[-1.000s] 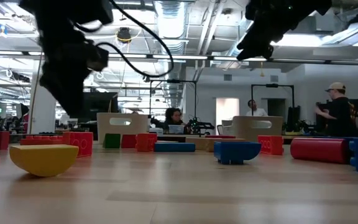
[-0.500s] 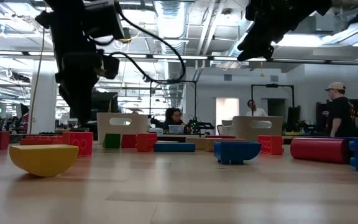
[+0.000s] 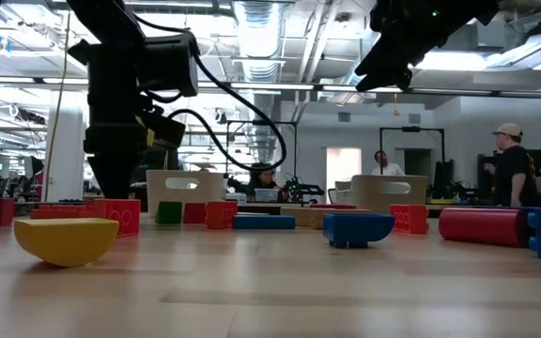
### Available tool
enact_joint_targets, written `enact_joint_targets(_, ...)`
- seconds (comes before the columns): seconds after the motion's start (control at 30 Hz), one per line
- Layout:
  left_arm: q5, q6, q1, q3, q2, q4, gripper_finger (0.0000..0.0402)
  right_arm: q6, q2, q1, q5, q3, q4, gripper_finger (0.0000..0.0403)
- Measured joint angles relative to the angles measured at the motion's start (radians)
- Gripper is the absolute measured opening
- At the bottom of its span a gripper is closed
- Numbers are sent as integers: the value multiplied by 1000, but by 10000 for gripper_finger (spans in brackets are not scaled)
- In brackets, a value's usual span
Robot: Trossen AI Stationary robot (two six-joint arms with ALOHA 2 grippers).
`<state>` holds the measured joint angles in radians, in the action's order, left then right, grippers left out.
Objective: Sort blocks by size
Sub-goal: Put the orange rectangle game piece into the white bin
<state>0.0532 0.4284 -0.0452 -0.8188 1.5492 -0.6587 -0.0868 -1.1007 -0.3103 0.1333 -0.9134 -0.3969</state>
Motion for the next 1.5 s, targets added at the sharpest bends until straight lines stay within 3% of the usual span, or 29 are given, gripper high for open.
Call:
enact_joint_targets(0.2,-7,26,0,1,-4,-5,75,-11,0,0,-3,0,0,244)
enact_joint_targets(0.43,-39,67,-30,-5,-33,8,73,-10,1,-9,-5,0,-1,244)
enact_joint_targets(0.67,-30,64,-122,-71,-186,-22,73,-11,18,-56,-5,0,-15,244)
enact_joint_targets(0.93,76,-13,-362,-187,-288,104,73,-12,10,-63,-4,0,6,244)
enact_joint_targets(1.03,10,-57,-490,-199,-253,180,73,-33,1,-63,-4,1,27,244)
enact_joint_targets(1.2,-97,-110,-634,-197,-108,173,73,-56,-1,-63,-4,0,57,244)
enact_joint_targets(1.5,-91,-164,-681,-283,64,55,73,-109,-1,-63,-4,0,57,244)
